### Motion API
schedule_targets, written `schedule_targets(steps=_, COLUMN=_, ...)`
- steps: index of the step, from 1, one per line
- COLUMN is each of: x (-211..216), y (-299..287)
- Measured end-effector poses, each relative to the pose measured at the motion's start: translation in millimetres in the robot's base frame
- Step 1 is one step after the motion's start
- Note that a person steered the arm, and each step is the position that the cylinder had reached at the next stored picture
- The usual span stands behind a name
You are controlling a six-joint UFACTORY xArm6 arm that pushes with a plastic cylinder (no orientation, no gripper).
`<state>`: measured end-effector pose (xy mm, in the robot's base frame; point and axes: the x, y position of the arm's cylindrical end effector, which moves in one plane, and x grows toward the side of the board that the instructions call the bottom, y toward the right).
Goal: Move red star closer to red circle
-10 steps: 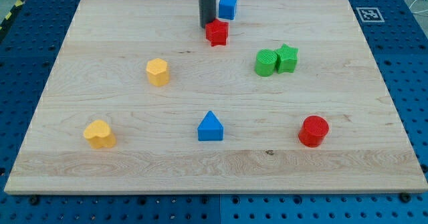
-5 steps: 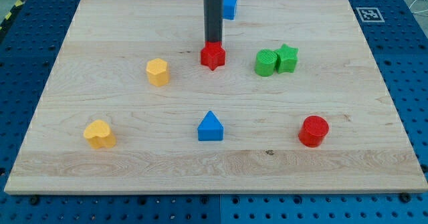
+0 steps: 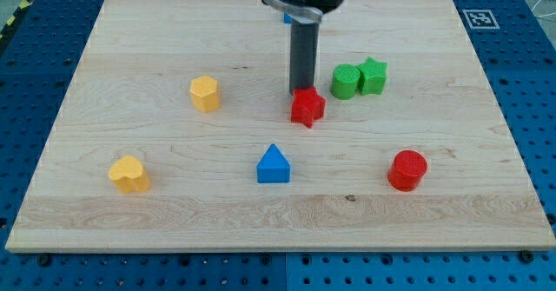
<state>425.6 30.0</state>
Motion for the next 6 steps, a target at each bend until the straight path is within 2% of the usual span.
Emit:
schedule_targets(steps=1, x=24, y=1)
schedule_targets(steps=3, x=54, y=-36)
schedule_targets(steps=5, x=60, y=27)
schedule_targets(steps=6, x=86, y=35)
